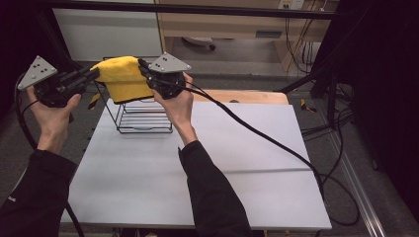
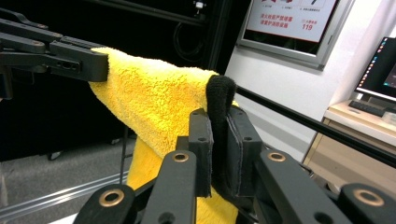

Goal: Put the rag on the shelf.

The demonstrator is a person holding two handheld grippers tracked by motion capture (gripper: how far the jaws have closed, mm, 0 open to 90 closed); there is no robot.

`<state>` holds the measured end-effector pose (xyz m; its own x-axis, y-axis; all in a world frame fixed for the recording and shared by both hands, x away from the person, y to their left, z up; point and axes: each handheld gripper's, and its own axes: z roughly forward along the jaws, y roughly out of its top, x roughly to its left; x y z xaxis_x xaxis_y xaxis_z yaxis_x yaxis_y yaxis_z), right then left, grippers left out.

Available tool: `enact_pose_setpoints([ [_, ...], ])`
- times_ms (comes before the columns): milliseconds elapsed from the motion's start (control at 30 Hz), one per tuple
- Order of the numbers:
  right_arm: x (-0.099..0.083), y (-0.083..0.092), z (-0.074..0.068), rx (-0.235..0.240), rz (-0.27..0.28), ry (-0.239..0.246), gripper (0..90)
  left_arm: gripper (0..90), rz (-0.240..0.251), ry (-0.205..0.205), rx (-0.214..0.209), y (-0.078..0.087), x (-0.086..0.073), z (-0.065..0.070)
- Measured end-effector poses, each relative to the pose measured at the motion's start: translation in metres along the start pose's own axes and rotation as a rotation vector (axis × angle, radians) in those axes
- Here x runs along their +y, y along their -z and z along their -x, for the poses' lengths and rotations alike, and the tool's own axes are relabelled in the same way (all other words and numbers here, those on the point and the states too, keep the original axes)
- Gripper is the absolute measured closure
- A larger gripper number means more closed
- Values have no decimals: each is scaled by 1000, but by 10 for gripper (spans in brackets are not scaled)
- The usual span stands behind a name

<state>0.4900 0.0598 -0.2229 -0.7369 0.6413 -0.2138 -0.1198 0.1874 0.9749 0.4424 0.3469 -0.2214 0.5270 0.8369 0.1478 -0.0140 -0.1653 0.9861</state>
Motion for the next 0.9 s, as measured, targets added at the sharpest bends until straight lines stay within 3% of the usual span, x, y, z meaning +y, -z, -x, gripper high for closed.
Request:
enact_pose_setpoints([
  [467,-9,5,0,56,-87,-62,815,793,-95,31,1,2,-11,10],
  [900,-15,6,-5,81,-148,-41,814,762,-191,69,-23,5,-23,13],
])
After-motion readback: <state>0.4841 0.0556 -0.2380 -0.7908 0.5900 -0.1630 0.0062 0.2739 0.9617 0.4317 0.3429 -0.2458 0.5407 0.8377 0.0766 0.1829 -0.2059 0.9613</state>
